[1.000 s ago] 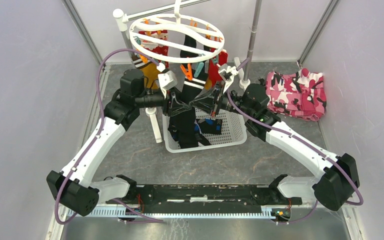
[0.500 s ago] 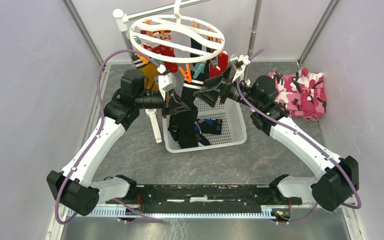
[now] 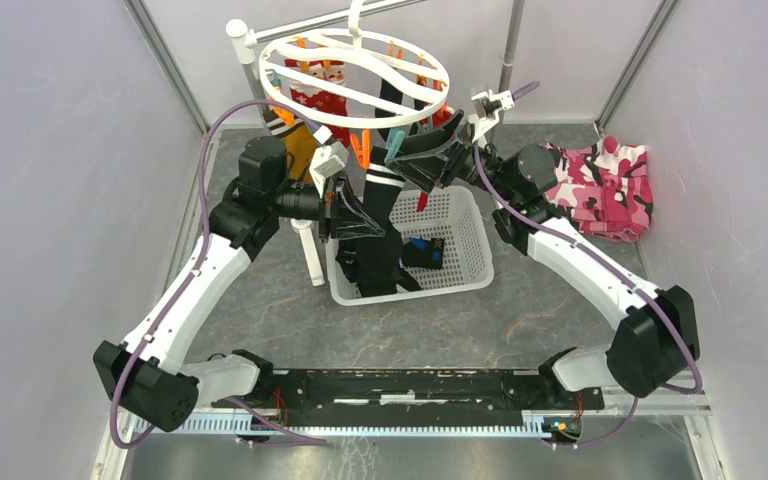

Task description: Remove the socks clipped to the hanger

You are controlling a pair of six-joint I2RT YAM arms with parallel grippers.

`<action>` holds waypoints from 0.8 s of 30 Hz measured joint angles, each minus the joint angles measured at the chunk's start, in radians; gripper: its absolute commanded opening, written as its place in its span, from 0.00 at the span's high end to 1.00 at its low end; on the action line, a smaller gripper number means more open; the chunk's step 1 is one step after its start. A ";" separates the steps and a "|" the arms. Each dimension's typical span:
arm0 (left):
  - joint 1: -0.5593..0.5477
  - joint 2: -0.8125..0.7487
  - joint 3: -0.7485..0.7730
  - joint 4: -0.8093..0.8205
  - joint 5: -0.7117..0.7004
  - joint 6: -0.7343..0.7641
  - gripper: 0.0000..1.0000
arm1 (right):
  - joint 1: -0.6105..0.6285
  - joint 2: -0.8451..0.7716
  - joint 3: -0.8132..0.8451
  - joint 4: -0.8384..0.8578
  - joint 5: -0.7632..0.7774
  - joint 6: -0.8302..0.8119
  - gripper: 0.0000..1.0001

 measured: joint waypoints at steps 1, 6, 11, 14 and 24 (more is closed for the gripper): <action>0.000 0.000 -0.001 0.016 0.015 -0.022 0.92 | 0.000 0.009 0.000 0.025 -0.003 0.019 0.26; 0.000 0.000 -0.016 0.072 0.071 -0.105 0.92 | 0.000 0.048 0.010 0.130 -0.004 0.103 0.27; 0.000 0.000 -0.023 0.086 0.097 -0.129 0.92 | 0.000 0.076 0.012 0.228 -0.002 0.173 0.30; 0.000 0.000 -0.025 0.092 0.109 -0.138 0.92 | 0.000 0.102 0.014 0.292 0.006 0.220 0.29; 0.000 0.000 -0.025 0.098 0.132 -0.161 0.92 | 0.000 0.173 0.025 0.386 0.031 0.299 0.28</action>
